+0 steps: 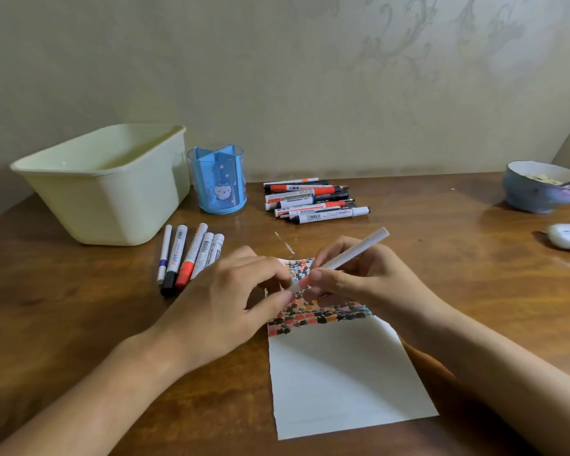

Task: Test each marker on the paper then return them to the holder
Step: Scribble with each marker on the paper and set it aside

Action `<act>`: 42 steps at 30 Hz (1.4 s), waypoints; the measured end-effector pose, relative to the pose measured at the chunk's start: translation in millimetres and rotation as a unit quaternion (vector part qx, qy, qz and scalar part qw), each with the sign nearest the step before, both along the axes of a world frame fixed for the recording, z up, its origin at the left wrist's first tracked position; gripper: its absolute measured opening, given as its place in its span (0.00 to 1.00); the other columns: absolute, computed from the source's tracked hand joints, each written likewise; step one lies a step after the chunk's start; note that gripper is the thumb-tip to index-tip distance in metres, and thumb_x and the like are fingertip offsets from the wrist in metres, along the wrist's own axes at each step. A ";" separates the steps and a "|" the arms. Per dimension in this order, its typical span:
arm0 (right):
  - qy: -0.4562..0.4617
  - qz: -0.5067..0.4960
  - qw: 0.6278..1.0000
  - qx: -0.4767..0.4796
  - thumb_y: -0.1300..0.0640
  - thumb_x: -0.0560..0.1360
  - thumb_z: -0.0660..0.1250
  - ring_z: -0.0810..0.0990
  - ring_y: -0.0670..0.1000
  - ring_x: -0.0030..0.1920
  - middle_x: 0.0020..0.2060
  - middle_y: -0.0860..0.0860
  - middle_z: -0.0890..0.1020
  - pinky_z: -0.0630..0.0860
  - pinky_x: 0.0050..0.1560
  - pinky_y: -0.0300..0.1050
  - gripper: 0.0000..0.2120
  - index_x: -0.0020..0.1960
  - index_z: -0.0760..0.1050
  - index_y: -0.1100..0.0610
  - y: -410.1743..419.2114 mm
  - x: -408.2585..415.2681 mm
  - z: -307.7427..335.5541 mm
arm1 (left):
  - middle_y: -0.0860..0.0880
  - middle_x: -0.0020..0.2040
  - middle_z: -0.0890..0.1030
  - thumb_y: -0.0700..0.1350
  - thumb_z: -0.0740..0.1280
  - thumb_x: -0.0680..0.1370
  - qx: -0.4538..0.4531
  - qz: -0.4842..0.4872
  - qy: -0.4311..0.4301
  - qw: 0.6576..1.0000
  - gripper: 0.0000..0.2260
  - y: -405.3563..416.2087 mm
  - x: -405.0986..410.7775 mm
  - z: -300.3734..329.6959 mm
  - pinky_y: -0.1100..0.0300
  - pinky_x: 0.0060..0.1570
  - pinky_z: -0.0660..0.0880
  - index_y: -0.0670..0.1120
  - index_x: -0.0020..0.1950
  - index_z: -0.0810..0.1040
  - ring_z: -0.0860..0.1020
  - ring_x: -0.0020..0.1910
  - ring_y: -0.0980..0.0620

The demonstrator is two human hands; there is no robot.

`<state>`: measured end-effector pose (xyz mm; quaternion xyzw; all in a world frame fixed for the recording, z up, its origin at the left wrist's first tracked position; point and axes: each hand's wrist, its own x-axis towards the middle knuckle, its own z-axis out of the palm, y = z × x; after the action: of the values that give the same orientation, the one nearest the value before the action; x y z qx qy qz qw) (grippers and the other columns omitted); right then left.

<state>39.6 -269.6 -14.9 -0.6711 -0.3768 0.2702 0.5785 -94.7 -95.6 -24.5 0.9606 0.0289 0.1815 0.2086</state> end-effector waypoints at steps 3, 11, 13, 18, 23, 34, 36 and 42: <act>0.000 0.004 1.000 -0.004 0.56 0.71 0.73 0.87 0.56 0.44 0.41 0.58 0.86 0.84 0.44 0.47 0.09 0.47 0.78 0.60 -0.2 0.3 -1.2 | 0.62 0.46 0.75 0.57 0.65 0.77 -0.011 -0.006 0.001 1.000 0.09 -1.5 -0.7 -1.8 0.74 0.43 0.72 0.60 0.56 0.77 0.74 0.56 0.63; 0.029 0.034 0.999 -0.003 0.53 0.72 0.70 0.87 0.56 0.43 0.42 0.59 0.86 0.83 0.44 0.45 0.11 0.47 0.82 0.61 -1.1 -3.1 -0.7 | 0.61 0.42 0.74 0.63 0.65 0.74 -0.010 -0.033 -0.037 0.999 0.12 -4.9 -0.8 0.3 0.67 0.43 0.73 0.58 0.52 0.77 0.75 0.48 0.60; 0.028 0.046 0.999 -0.006 0.53 0.73 0.69 0.87 0.58 0.45 0.43 0.60 0.87 0.84 0.46 0.47 0.12 0.48 0.82 0.62 -1.3 -4.4 0.3 | 0.60 0.42 0.74 0.64 0.63 0.74 -0.002 -0.035 -0.039 0.999 0.13 -4.4 -0.8 0.4 0.66 0.42 0.74 0.58 0.51 0.76 0.76 0.46 0.60; 0.009 0.049 0.998 -0.023 0.54 0.76 0.67 0.87 0.60 0.49 0.45 0.61 0.86 0.83 0.53 0.57 0.13 0.50 0.82 0.64 -0.6 -3.7 0.2 | 0.59 0.43 0.74 0.64 0.58 0.74 0.008 -0.030 -0.033 0.999 0.16 -2.6 -0.5 -0.7 0.65 0.38 0.71 0.57 0.52 0.77 0.74 0.46 0.60; -0.005 0.065 0.997 -0.028 0.54 0.76 0.66 0.86 0.59 0.50 0.47 0.60 0.86 0.82 0.55 0.59 0.15 0.52 0.80 0.67 -1.0 -3.1 2.0 | 0.63 0.39 0.72 0.59 0.59 0.76 0.008 -0.053 -0.020 0.998 0.07 -2.2 -0.7 4.5 0.71 0.43 0.64 0.61 0.47 0.74 0.71 0.48 0.59; -0.002 0.087 0.996 0.024 0.61 0.78 0.65 0.86 0.62 0.50 0.47 0.62 0.86 0.83 0.50 0.52 0.10 0.51 0.78 0.69 -11.8 11.6 6.3 | 0.58 0.33 0.75 0.57 0.58 0.79 -0.050 -0.053 0.073 0.995 0.11 14.4 -3.7 12.7 0.68 0.38 0.63 0.60 0.38 0.73 0.71 0.40 0.60; -0.003 0.046 0.998 0.046 0.57 0.77 0.66 0.86 0.63 0.51 0.48 0.62 0.86 0.83 0.52 0.56 0.10 0.50 0.81 0.63 -16.8 20.8 9.5 | 0.54 0.30 0.75 0.55 0.59 0.79 -0.126 -0.049 0.024 0.991 0.12 22.3 -6.0 19.7 0.68 0.34 0.65 0.55 0.40 0.77 0.72 0.32 0.58; 0.007 0.038 0.999 0.017 0.59 0.78 0.66 0.86 0.61 0.46 0.44 0.63 0.86 0.83 0.47 0.49 0.09 0.50 0.80 0.65 -12.6 19.4 2.9 | 0.55 0.36 0.79 0.47 0.60 0.83 -0.077 0.019 -0.013 0.997 0.08 18.8 -5.2 17.8 0.68 0.41 0.71 0.58 0.49 0.77 0.78 0.42 0.56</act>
<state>59.0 -282.2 -12.0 -0.6445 -0.4029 0.2901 0.5816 -99.9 -76.9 -6.6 0.9385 0.0581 0.1949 0.2789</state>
